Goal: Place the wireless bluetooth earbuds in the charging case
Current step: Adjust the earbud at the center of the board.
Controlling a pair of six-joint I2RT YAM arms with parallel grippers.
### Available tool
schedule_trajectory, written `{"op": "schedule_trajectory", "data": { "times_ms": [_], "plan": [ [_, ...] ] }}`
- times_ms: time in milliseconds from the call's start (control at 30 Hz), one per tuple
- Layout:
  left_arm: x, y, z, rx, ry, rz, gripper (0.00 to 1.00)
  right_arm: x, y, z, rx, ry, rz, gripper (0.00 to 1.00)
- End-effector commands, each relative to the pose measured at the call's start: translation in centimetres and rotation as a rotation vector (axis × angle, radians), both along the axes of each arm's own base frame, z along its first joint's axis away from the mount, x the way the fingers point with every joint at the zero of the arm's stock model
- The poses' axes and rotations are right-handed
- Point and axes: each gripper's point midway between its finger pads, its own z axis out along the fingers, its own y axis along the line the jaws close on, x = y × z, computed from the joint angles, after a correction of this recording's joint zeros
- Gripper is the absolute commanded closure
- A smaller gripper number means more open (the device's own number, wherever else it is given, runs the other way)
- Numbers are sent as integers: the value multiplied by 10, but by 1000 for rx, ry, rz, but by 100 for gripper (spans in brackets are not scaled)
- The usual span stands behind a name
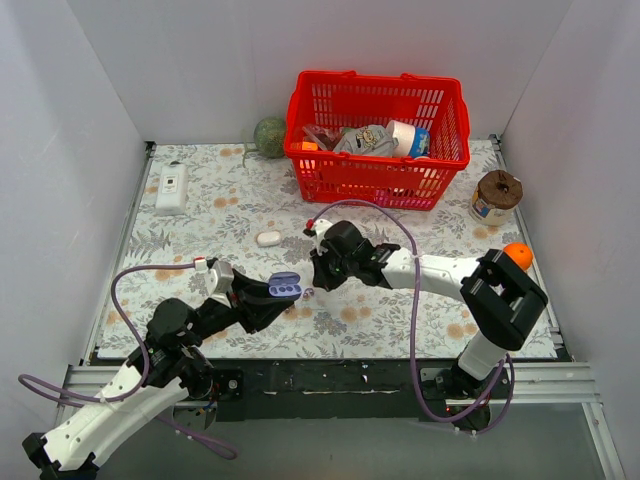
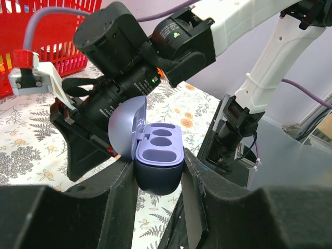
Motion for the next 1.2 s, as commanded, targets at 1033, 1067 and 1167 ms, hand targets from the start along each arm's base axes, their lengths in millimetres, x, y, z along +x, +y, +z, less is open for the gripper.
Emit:
{"op": "schedule_trajectory", "data": {
  "times_ms": [1033, 1067, 1167],
  "plan": [
    [-2, -1, 7, 15, 0, -12, 100, -5, 7, -46, -46, 41, 17, 99],
    [-3, -1, 7, 16, 2, -14, 100, -1, 8, -44, -48, 28, 13, 99],
    [-3, -1, 6, 19, 3, -17, 100, 7, 6, -43, -78, -8, 26, 99]
  ]
}}
